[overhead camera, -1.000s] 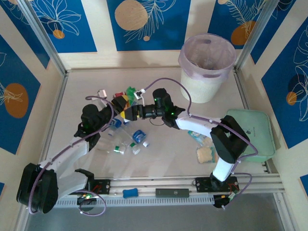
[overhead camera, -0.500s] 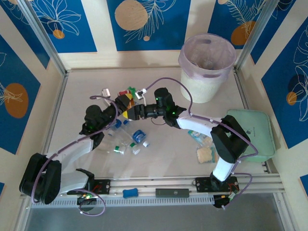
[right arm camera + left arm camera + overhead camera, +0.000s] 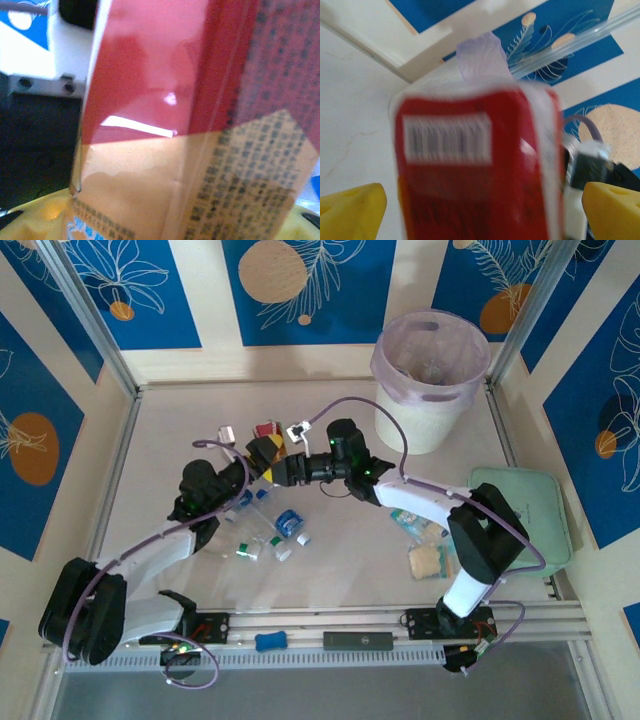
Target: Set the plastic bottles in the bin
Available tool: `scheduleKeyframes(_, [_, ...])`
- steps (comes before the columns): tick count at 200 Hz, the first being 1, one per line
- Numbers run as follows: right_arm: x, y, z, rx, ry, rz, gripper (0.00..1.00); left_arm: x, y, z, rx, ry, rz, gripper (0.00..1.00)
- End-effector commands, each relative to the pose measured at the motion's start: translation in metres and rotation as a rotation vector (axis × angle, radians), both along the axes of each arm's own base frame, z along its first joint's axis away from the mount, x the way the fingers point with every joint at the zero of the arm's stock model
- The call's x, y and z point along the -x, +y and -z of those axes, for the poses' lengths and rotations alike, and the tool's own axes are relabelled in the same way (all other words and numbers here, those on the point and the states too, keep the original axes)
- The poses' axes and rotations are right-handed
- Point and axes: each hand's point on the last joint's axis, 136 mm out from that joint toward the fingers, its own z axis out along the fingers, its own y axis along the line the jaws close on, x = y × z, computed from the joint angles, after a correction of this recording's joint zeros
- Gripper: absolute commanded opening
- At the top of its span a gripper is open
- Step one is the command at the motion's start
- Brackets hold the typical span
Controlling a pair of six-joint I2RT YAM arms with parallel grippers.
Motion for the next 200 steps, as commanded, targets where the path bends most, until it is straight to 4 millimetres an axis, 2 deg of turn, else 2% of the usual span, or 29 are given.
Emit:
scheduleKeyframes(1, [-0.013,-0.014,0.005,0.040,-0.012,0.085,0.44,0.011,0.000,-0.012,-0.020,-0.044,0.019,1.00])
scheduleKeyframes(36, [-0.024,-0.032,0.016,0.096,0.019,0.152,0.43,0.005,0.035,0.001,-0.116,-0.010,-0.126,1.00])
scheduleKeyframes(60, [-0.037,-0.053,0.021,0.183,-0.002,0.232,0.42,0.004,0.062,0.022,-0.233,0.056,-0.256,1.00])
scheduleKeyframes(85, [-0.053,-0.081,0.012,0.265,-0.060,0.328,0.42,0.007,0.087,0.045,-0.334,0.132,-0.365,1.00])
scheduleKeyframes(102, [-0.066,-0.102,0.000,0.316,-0.105,0.396,0.42,0.010,0.093,0.057,-0.366,0.157,-0.386,1.00])
scheduleKeyframes(120, [-0.080,-0.125,-0.017,0.368,-0.165,0.476,0.42,0.012,0.093,0.069,-0.382,0.180,-0.374,1.00])
scheduleKeyframes(136, [-0.091,-0.146,-0.041,0.386,-0.218,0.541,0.42,0.013,0.088,0.079,-0.384,0.192,-0.343,1.00])
scheduleKeyframes(176, [-0.112,-0.192,-0.121,0.355,-0.385,0.678,0.42,0.010,0.066,0.094,-0.396,0.206,-0.233,1.00])
scheduleKeyframes(200, [-0.126,-0.219,-0.160,0.389,-0.492,0.762,0.42,0.006,0.050,0.097,-0.422,0.206,-0.153,1.00])
